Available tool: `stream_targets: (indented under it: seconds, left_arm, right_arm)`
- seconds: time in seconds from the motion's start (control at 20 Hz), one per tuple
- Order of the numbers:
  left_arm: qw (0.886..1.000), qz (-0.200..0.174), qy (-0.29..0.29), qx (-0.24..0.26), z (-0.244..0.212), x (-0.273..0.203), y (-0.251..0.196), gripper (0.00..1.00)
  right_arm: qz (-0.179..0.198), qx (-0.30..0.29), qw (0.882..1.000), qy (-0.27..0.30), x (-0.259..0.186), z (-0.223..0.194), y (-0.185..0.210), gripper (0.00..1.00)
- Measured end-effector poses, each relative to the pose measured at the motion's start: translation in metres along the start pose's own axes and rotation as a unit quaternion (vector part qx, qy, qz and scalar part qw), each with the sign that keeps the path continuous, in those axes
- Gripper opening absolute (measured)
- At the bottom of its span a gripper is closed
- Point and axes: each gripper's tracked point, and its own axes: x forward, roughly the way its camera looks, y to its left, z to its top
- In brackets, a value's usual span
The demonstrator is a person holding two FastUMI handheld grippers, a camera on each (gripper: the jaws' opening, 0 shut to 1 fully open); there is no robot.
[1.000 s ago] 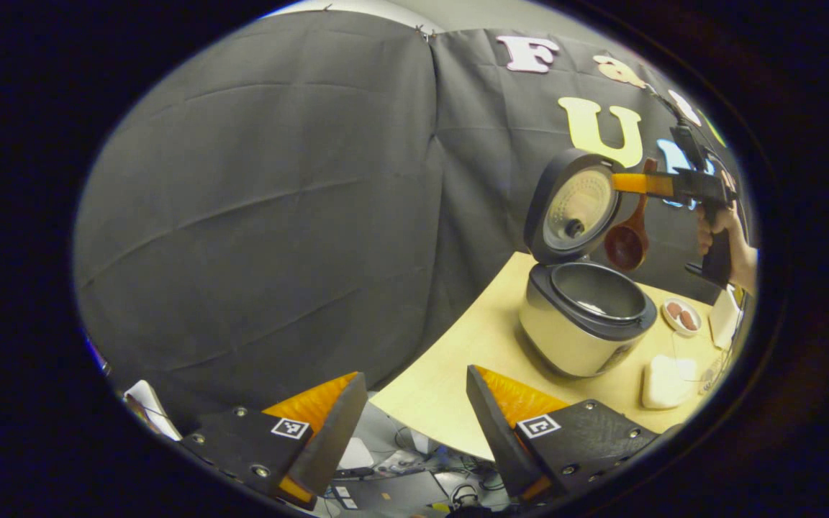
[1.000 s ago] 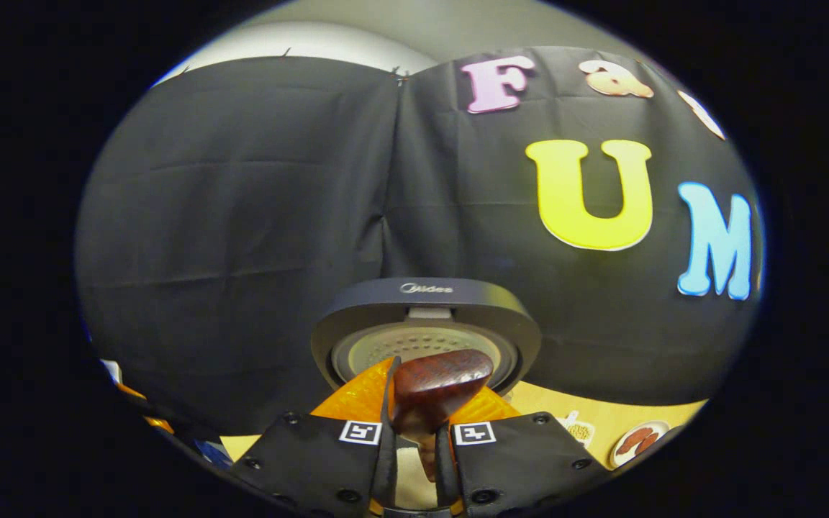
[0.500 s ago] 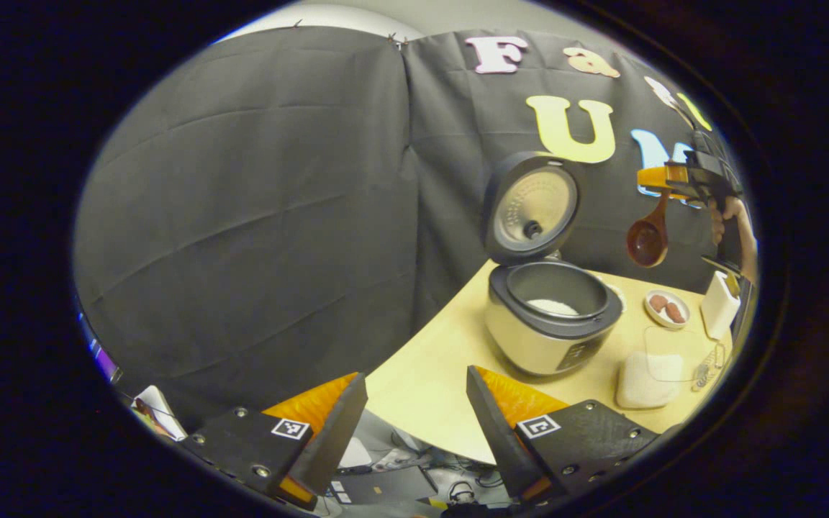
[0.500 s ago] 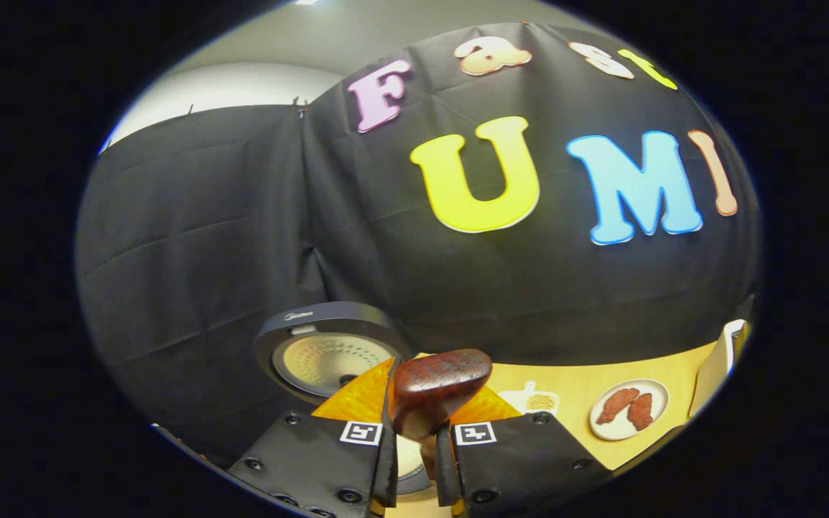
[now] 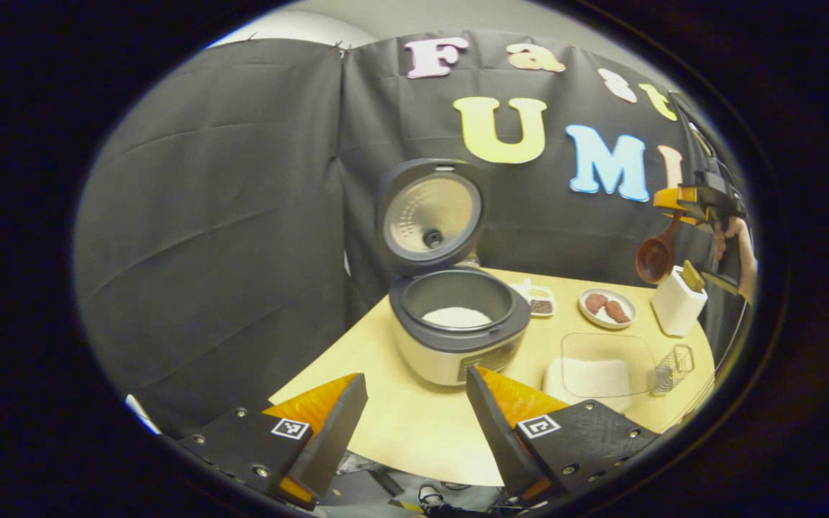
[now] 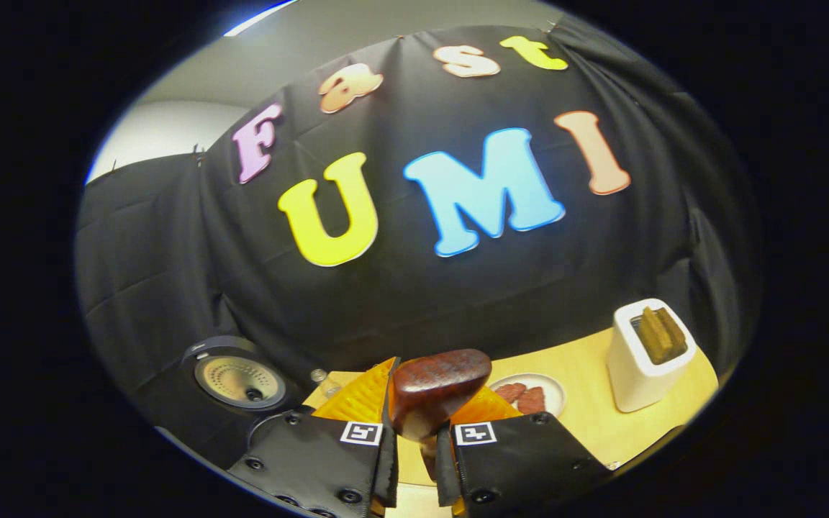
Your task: Close the left gripper, press the button to open the rice cooker; take a wooden spoon from the chopstick holder with the right hand, scoop a spoonful of rice and pour it into the rice cooker, then put the wooden spoon back into the chopstick holder.
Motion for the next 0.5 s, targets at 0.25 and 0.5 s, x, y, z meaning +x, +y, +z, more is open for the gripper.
stream_targets:
  seconds: [0.25, 0.5]
  left_arm:
    - [0.999, -0.029, -0.008, 0.014, 0.012, 0.007, -0.051, 0.89]
    - [0.999, -0.036, -0.011, 0.01, 0.019, -0.003, -0.086, 0.89]
  right_arm:
    - [-0.069, 0.047, 0.996, -0.011, -0.035, 0.011, -0.101, 0.23]
    - [-0.11, 0.104, 0.988, 0.006, -0.048, -0.014, -0.165, 0.23]
